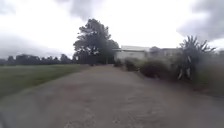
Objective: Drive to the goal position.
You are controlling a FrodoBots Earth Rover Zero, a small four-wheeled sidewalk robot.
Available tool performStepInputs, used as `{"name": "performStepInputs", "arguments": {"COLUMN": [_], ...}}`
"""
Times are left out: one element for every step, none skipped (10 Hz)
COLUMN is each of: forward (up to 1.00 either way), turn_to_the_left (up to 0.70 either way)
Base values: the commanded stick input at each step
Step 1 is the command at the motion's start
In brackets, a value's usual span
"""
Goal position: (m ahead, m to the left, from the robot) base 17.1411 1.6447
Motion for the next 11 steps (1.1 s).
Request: {"name": "performStepInputs", "arguments": {"forward": [1.00,1.00,1.00,1.00,1.00,1.00,1.00,1.00,1.00,1.00,1.00], "turn_to_the_left": [0.00,0.00,0.00,0.00,0.00,0.00,0.00,0.00,0.00,0.00,0.00]}}
